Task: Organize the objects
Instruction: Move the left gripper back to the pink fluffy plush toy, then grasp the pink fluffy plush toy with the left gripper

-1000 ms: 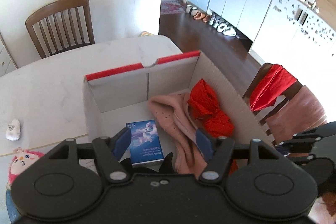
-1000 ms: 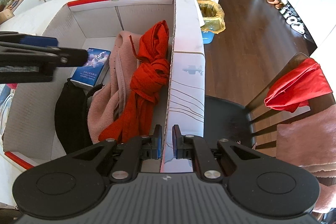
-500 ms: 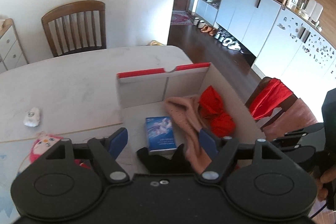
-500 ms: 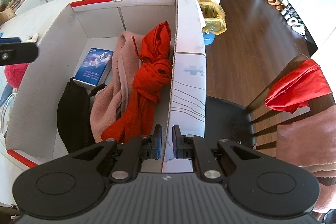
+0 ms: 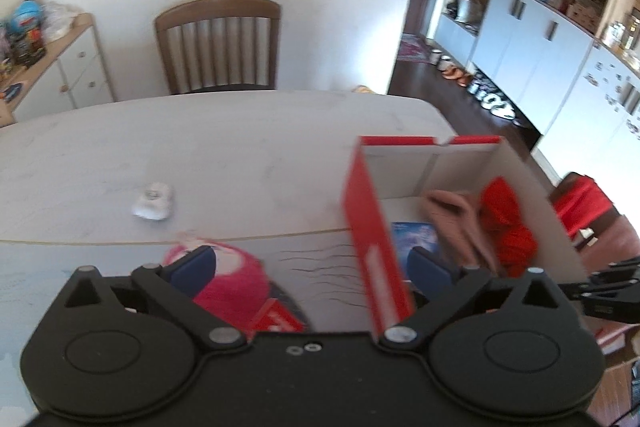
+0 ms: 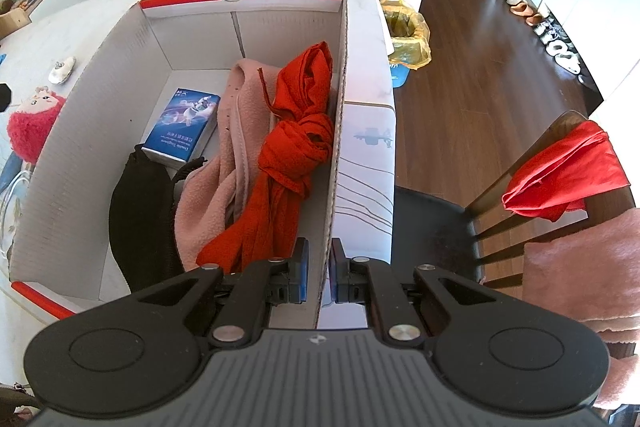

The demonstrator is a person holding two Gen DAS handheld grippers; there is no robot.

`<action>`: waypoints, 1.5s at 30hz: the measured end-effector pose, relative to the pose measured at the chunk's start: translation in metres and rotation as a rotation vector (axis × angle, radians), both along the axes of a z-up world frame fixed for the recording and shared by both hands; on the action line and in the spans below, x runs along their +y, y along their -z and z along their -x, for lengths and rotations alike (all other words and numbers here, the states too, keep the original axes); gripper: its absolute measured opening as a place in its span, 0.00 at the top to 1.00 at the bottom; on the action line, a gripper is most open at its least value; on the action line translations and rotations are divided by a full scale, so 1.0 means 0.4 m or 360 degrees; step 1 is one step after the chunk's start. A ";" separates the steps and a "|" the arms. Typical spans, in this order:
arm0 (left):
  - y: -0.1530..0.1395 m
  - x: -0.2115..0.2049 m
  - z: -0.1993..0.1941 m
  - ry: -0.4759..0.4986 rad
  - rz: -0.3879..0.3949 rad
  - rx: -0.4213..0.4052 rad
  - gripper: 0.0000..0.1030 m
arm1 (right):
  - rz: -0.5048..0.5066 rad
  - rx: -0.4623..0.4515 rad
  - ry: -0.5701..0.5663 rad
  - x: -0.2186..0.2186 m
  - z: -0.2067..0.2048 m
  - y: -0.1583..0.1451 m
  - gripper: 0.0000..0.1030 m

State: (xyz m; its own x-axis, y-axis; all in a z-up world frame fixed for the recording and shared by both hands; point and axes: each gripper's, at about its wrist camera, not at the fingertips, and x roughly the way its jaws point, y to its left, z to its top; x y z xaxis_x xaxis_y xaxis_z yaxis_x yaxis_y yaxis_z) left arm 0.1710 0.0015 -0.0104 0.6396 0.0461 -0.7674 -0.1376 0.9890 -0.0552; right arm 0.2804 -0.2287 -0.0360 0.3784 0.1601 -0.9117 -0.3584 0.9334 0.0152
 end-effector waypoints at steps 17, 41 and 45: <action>0.106 0.148 -0.033 -0.0173 -0.0084 0.0147 0.02 | 0.0048 -0.0045 0.0009 -0.002 0.011 -0.017 0.95; 0.232 0.152 -0.084 -0.0167 -0.0052 0.0284 0.17 | 0.0032 -0.0045 0.0032 -0.008 0.033 -0.040 0.97; 0.230 0.151 -0.081 -0.0168 -0.0055 0.0270 0.23 | 0.0031 -0.0043 0.0036 -0.007 0.032 -0.040 0.97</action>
State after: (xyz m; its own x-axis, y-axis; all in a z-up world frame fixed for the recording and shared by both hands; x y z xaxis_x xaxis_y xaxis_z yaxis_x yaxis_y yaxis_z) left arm 0.2035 0.0619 -0.1026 0.4913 0.1340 -0.8606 -0.2447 0.9695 0.0113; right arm 0.2676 -0.2316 -0.0199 0.4064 0.1335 -0.9039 -0.3374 0.9413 -0.0127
